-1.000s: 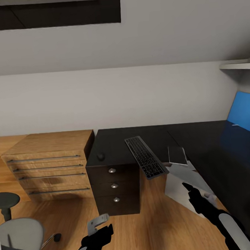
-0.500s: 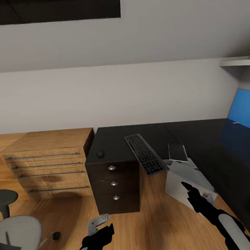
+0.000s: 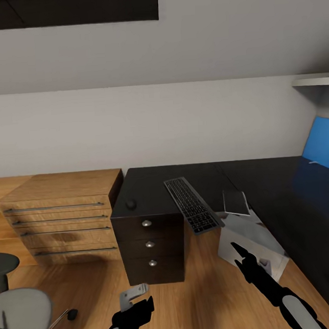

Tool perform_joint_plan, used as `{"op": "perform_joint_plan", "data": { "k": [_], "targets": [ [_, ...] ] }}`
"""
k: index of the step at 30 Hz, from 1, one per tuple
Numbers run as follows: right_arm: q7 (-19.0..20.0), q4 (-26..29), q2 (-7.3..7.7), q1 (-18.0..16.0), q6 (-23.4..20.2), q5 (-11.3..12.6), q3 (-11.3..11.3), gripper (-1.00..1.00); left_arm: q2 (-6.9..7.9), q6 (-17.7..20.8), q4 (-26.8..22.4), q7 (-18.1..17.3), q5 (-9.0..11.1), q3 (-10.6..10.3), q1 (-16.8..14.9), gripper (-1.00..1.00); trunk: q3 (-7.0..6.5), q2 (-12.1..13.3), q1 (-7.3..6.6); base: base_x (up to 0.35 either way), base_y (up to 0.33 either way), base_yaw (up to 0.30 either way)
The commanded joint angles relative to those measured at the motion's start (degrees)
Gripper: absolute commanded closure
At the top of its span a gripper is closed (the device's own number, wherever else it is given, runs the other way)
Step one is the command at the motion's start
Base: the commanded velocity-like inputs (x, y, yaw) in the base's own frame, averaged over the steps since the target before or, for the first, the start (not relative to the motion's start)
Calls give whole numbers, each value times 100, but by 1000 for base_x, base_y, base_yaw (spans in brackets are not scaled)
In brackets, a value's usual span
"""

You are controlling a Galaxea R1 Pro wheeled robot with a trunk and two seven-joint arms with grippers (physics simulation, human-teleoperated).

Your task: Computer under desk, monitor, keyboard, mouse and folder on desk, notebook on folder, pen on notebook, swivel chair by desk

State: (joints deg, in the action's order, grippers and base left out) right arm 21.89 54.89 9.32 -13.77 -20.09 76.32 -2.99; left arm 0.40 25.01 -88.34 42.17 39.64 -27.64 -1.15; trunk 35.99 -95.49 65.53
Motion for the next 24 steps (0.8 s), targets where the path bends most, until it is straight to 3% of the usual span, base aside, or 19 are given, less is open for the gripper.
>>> {"op": "perform_joint_plan", "data": {
  "k": [1, 16, 24],
  "targets": [
    [9, -5, -4, -3, -47, 49, -8, -100, 6, 12, -8, 46, 33, -12, -7, -100, 6, -3, 0, 120, 6, 0],
    [16, -13, -18, -3, -47, 41, 29, -100, 11, 12, -7, 44, 67, -5, -8, -100, 6, -3, 0, 195, 54, 0],
    [23, -13, -18, -3, -47, 41, 118, -100, 12, 12, 0, 45, 73, -4, -6, -100, 6, -3, 0, 96, 61, 0]
  ]
}}
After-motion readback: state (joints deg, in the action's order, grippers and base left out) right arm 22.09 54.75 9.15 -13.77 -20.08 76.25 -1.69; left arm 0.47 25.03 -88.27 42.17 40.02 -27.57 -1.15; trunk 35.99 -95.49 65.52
